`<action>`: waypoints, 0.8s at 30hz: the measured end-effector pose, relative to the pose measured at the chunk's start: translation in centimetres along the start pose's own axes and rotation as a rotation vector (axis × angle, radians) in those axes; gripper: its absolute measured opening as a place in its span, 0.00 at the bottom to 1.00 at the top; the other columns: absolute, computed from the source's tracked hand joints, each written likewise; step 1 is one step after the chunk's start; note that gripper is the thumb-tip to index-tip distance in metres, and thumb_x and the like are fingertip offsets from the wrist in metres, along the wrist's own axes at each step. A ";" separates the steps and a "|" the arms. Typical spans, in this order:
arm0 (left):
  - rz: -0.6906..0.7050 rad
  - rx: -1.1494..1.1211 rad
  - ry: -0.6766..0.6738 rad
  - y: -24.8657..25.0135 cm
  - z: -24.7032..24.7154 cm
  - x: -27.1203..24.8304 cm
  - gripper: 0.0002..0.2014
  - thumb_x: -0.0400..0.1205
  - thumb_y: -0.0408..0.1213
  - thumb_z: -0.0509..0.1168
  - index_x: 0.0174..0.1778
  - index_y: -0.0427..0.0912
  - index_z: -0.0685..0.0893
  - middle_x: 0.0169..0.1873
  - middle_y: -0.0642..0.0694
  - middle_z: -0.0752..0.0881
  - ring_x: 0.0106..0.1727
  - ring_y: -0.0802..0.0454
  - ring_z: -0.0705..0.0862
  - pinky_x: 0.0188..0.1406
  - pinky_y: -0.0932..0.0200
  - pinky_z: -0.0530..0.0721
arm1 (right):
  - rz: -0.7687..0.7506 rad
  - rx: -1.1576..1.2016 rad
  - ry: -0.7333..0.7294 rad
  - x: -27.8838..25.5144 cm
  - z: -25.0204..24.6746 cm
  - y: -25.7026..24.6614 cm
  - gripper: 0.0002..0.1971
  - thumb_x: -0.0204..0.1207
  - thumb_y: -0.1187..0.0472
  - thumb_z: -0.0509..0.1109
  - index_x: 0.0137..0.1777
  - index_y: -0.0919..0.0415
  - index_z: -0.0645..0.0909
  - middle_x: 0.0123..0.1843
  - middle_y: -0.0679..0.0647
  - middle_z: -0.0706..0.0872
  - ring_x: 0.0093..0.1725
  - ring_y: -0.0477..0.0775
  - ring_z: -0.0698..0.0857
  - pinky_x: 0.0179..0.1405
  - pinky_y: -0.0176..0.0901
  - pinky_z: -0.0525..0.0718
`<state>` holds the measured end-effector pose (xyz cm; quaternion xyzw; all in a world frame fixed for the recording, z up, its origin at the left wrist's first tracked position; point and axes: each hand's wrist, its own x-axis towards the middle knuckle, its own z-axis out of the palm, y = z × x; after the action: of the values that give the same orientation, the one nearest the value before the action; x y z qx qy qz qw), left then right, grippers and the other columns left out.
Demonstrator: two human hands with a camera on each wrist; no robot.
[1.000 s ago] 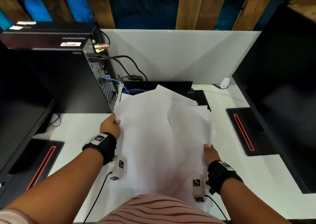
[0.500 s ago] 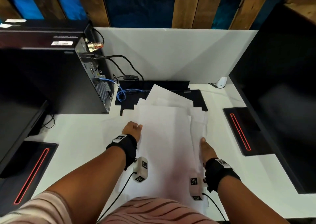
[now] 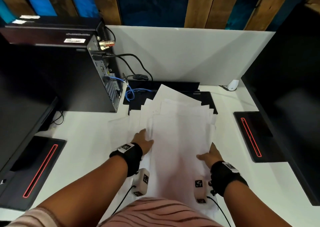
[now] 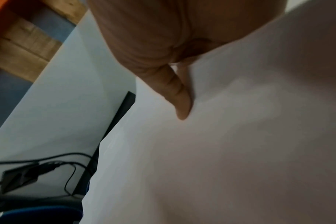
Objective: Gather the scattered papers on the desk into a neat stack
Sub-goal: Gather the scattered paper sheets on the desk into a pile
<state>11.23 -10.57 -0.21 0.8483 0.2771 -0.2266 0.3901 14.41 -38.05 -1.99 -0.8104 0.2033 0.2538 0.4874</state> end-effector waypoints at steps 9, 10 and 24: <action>-0.175 -0.108 0.197 -5.4 -3.6 0.9 0.35 0.80 0.42 0.66 0.80 0.37 0.59 0.76 0.37 0.67 0.75 0.38 0.70 0.71 0.53 0.70 | 0.104 0.010 0.054 0.6 -0.1 1.0 0.30 0.70 0.74 0.76 0.71 0.75 0.70 0.70 0.68 0.78 0.70 0.66 0.77 0.68 0.48 0.73; -0.175 -0.164 0.170 -5.2 -3.5 1.0 0.35 0.81 0.42 0.66 0.80 0.36 0.59 0.76 0.37 0.69 0.73 0.39 0.72 0.66 0.56 0.73 | 0.104 0.013 0.051 0.4 -0.1 0.8 0.29 0.71 0.73 0.75 0.71 0.75 0.71 0.69 0.69 0.78 0.69 0.66 0.78 0.66 0.47 0.73; -0.055 -0.156 -0.026 -4.1 -1.2 -0.4 0.26 0.88 0.39 0.53 0.81 0.33 0.58 0.80 0.38 0.63 0.80 0.43 0.64 0.72 0.63 0.64 | 0.046 0.031 -0.067 2.0 1.1 2.1 0.35 0.60 0.63 0.84 0.66 0.69 0.76 0.62 0.64 0.85 0.63 0.64 0.82 0.71 0.57 0.76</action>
<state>8.45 -7.50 -1.46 0.8046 0.3120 -0.2257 0.4521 14.59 -38.14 -5.08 -0.7889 0.2091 0.2888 0.5005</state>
